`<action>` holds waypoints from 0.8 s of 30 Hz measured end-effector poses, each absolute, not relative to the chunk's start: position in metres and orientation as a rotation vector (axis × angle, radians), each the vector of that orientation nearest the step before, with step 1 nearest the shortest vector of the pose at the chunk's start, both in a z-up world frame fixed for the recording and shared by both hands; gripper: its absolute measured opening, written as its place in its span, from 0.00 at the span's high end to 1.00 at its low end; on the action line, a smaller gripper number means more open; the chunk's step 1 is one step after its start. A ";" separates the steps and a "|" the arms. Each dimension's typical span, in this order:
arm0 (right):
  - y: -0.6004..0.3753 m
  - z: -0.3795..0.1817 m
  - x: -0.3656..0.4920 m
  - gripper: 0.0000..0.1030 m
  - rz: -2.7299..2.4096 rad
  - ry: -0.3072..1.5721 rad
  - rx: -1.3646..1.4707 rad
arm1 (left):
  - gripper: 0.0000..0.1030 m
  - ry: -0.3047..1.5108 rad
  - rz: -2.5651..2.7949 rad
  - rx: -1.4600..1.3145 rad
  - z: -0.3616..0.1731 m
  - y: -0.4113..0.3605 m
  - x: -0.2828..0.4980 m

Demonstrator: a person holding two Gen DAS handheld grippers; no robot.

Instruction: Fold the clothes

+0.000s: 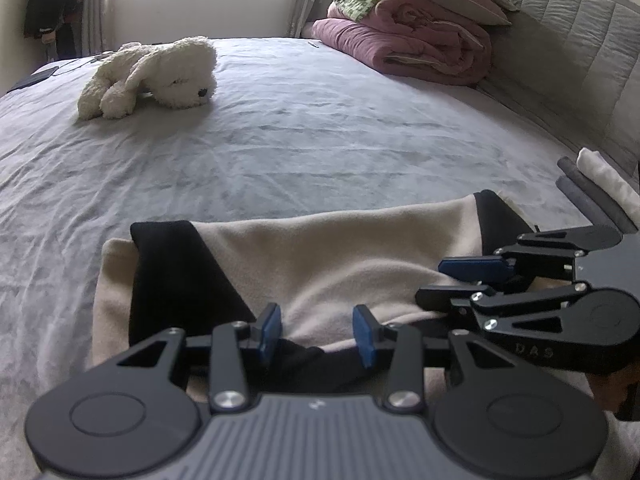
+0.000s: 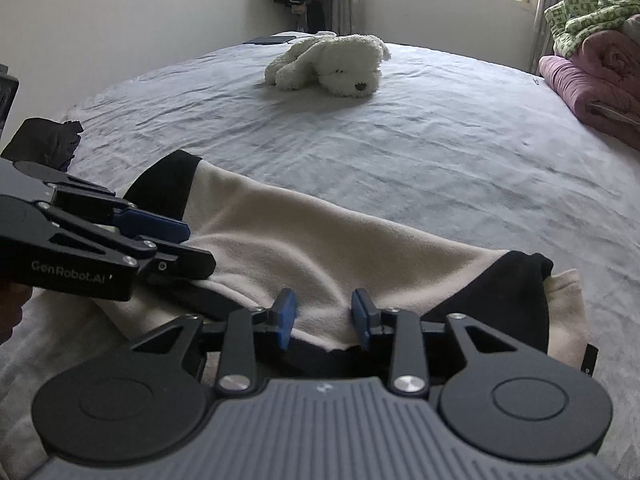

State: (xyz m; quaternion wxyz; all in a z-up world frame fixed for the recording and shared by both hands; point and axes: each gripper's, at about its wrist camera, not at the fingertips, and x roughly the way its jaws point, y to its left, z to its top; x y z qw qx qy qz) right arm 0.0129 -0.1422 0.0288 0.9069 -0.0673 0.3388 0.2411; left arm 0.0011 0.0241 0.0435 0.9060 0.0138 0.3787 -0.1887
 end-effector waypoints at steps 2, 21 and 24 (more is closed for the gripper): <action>-0.142 0.029 0.012 0.67 0.501 0.694 -0.144 | 0.60 0.782 -0.388 0.029 0.043 0.024 0.001; -0.149 0.040 0.010 0.66 0.496 0.687 -0.100 | 0.59 0.783 -0.302 -0.051 0.047 0.054 0.014; -0.154 0.041 0.011 0.66 0.484 0.698 -0.074 | 0.59 0.765 -0.292 -0.029 0.050 0.053 0.014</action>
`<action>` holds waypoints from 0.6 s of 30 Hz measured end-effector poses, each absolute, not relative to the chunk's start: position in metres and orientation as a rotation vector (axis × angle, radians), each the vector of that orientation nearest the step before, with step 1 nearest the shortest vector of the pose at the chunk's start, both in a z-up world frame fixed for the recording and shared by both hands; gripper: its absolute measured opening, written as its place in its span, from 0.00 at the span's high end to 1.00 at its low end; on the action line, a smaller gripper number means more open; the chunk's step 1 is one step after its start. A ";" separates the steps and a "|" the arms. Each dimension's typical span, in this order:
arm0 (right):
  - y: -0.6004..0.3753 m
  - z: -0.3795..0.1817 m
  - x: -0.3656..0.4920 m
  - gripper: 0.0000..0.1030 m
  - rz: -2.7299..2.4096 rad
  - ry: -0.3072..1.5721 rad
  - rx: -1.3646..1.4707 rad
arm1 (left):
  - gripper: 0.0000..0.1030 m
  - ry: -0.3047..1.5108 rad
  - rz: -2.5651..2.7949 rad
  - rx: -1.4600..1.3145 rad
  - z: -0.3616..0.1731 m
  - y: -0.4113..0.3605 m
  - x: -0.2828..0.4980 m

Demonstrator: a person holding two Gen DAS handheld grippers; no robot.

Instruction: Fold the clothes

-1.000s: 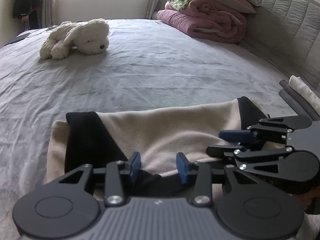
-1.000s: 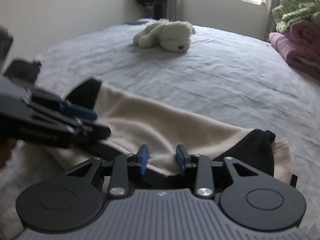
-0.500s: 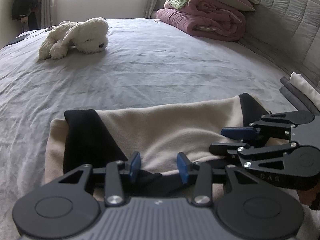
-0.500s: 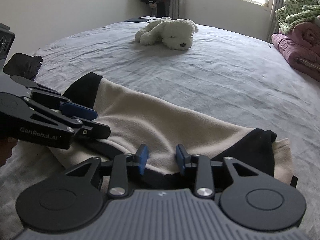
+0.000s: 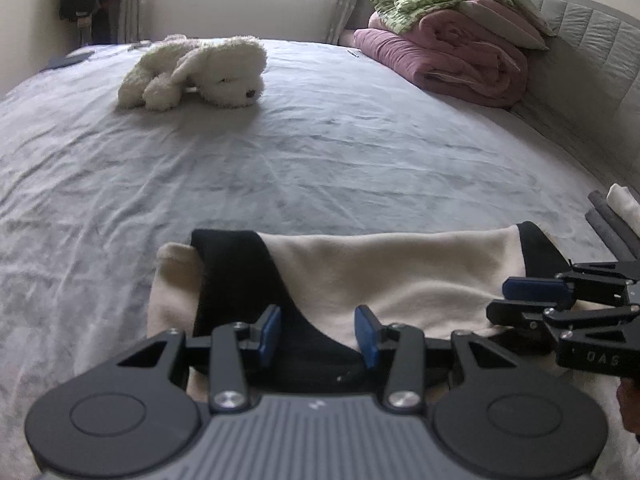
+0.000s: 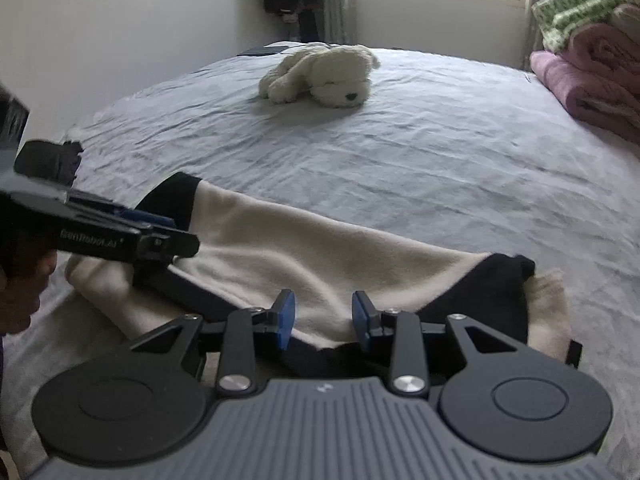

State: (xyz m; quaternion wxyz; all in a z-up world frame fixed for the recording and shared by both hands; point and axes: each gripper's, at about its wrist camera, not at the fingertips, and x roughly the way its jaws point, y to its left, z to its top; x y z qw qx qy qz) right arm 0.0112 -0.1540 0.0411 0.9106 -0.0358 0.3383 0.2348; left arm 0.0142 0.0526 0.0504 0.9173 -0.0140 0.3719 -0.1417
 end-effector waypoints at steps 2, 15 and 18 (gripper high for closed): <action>-0.154 0.040 0.011 0.66 0.483 0.703 -0.077 | 0.59 0.752 -0.282 -0.034 0.053 0.055 0.017; -0.158 0.039 0.014 0.65 0.490 0.746 -0.101 | 0.61 0.796 -0.238 -0.137 0.045 0.070 0.031; -0.169 0.044 0.019 0.65 0.486 0.738 -0.031 | 0.61 0.783 -0.232 -0.156 0.049 0.074 0.033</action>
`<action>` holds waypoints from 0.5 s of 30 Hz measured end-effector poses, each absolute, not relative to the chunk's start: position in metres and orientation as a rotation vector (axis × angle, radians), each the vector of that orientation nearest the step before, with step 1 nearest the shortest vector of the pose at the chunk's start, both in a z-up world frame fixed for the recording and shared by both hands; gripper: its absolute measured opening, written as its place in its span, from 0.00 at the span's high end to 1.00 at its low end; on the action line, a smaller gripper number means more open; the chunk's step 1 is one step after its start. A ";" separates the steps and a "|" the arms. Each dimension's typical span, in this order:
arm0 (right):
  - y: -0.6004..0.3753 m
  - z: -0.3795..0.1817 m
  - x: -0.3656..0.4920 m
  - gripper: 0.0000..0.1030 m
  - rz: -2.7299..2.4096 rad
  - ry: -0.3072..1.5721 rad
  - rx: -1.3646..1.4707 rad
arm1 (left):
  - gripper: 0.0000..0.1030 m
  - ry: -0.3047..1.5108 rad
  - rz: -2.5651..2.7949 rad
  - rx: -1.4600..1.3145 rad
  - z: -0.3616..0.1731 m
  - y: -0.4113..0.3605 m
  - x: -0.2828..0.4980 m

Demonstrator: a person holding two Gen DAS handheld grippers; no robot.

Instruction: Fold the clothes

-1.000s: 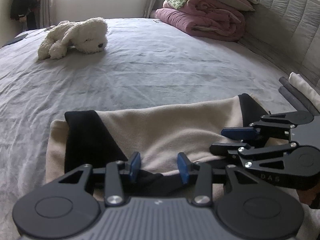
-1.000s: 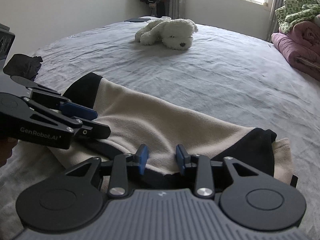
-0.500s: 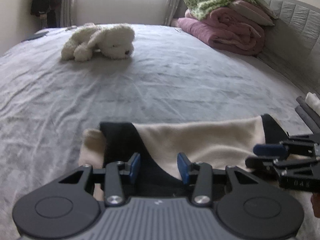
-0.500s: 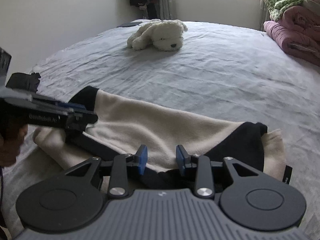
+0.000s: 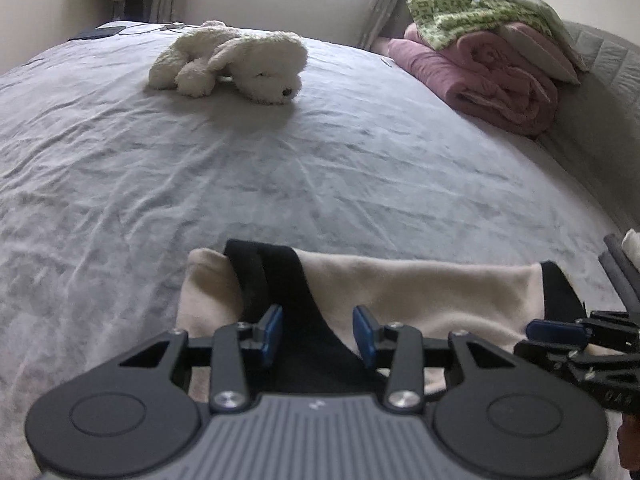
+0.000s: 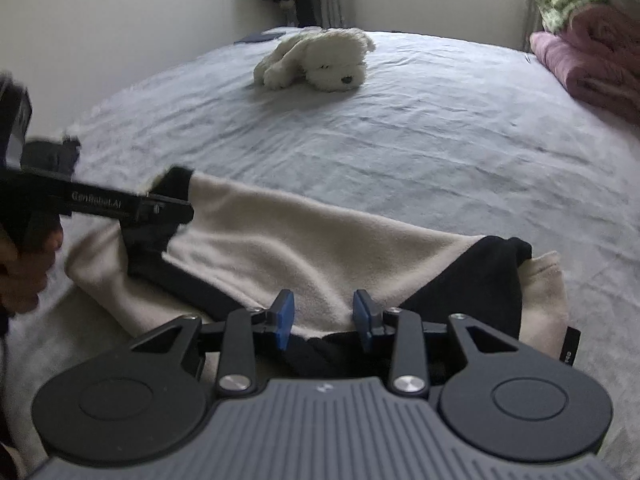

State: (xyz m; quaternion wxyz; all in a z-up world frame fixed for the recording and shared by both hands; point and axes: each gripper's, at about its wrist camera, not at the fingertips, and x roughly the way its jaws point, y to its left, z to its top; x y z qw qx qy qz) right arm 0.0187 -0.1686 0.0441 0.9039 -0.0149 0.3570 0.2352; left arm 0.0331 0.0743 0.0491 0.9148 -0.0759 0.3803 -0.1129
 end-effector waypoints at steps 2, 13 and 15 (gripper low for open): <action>-0.177 0.050 0.023 0.64 0.455 0.711 0.004 | 0.61 0.760 -0.230 -0.157 0.054 0.075 0.035; -0.207 0.041 0.060 0.63 0.280 0.692 0.109 | 0.62 0.730 -0.173 -0.191 0.049 0.078 0.066; -0.206 0.038 0.061 0.63 0.269 0.701 0.092 | 0.62 0.732 -0.168 -0.167 0.044 0.076 0.068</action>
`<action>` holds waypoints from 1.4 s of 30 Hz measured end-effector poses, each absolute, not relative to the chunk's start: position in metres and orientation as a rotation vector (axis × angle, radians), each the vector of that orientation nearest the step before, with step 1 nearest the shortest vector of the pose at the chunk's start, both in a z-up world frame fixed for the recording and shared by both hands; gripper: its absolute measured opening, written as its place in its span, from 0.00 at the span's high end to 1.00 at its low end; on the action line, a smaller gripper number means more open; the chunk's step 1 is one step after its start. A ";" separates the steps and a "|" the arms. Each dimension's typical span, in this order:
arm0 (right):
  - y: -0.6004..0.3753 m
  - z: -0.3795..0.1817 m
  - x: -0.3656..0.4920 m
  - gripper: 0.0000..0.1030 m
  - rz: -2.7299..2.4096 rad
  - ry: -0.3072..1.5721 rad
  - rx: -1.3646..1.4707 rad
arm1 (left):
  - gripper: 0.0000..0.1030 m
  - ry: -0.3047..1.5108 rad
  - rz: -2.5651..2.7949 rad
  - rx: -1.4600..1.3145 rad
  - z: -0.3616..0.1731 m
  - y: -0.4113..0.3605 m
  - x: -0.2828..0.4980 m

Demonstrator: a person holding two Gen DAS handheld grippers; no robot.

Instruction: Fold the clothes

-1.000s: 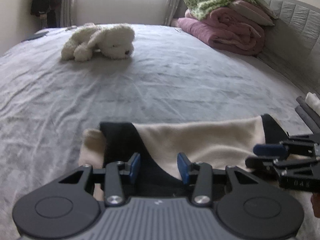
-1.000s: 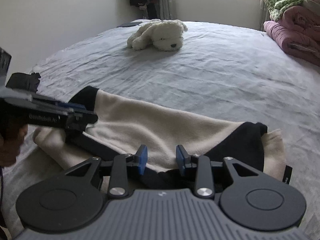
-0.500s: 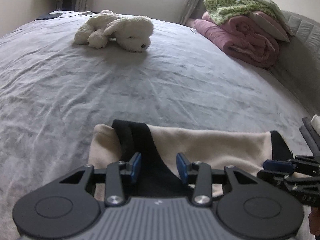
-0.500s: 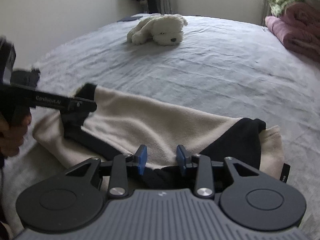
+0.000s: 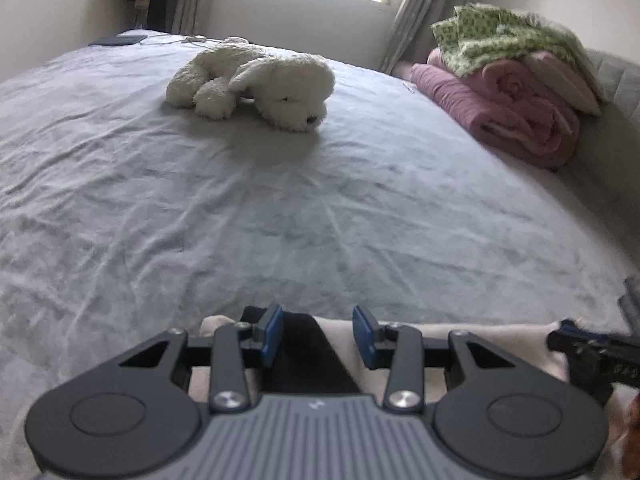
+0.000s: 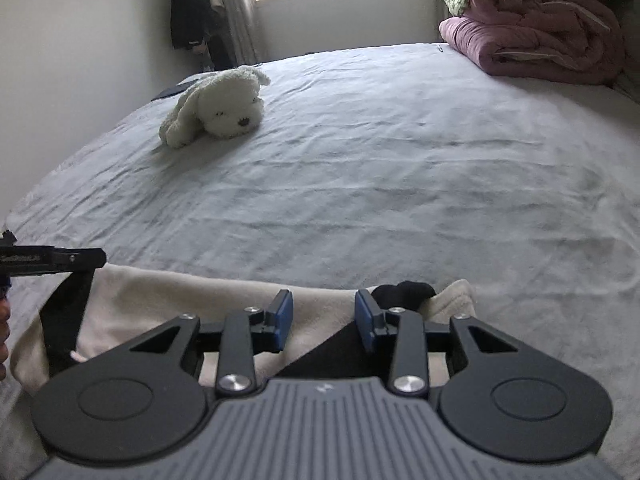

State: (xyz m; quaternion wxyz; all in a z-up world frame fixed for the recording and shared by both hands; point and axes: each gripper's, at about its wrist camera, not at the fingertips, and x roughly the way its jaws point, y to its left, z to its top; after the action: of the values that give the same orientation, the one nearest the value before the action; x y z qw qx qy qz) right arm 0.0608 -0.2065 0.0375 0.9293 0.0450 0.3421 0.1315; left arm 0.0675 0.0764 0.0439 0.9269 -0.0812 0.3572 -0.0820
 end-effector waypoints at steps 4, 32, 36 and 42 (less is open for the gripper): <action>-0.208 0.036 0.060 0.64 0.248 0.709 0.074 | 0.62 0.727 -0.169 -0.151 0.042 0.078 0.067; -0.214 0.036 0.061 0.67 0.196 0.710 0.031 | 0.68 0.734 -0.176 -0.093 0.042 0.093 0.054; -0.215 0.036 0.061 0.67 0.179 0.719 0.031 | 0.68 0.756 -0.122 -0.034 0.042 0.089 0.052; -0.213 0.041 0.058 0.65 0.158 0.700 0.054 | 0.68 0.709 -0.076 0.029 0.052 0.082 0.049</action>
State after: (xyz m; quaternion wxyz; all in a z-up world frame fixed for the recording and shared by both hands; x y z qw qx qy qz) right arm 0.0584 -0.2129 0.0409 0.9359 0.0267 0.3426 0.0775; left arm 0.0492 0.0815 0.0525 0.9370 0.0141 0.3470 -0.0371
